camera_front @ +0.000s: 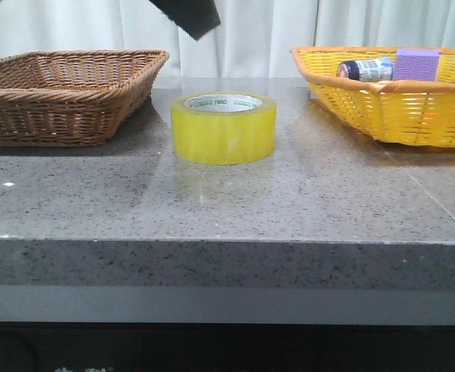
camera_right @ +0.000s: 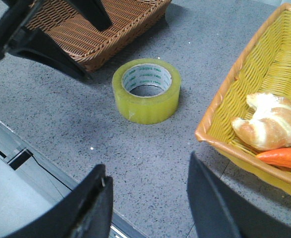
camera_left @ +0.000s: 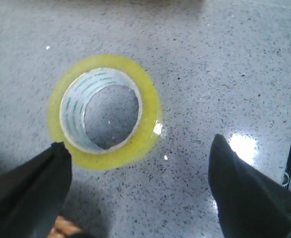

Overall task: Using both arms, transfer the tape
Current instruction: 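Move the left gripper over the tape roll and lower onto its rim, then close the left gripper on the tape rim and lift it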

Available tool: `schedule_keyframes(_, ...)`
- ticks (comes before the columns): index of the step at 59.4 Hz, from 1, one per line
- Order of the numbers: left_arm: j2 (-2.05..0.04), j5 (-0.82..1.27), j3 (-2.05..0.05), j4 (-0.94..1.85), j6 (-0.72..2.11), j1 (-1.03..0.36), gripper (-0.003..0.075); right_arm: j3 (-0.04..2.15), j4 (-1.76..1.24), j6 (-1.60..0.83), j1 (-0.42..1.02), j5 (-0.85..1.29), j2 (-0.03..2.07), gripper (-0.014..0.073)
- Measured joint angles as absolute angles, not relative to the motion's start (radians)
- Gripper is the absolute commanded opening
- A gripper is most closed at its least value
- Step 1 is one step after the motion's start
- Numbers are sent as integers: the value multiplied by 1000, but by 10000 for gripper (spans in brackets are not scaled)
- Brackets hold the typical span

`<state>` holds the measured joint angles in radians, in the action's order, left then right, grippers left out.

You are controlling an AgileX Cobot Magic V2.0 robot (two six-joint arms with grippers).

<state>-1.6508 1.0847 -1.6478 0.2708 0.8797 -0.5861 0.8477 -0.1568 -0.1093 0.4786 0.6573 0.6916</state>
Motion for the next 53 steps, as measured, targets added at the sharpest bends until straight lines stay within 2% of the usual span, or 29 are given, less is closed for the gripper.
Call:
schedule_keyframes(45, -1985, 1149, -1823, 260, 984, -632, 554, 848, -159, -108, 479, 657, 692, 381)
schedule_keyframes(53, -2031, 1156, -1843, 237, 986, -632, 531, 848, -159, -108, 479, 657, 692, 381)
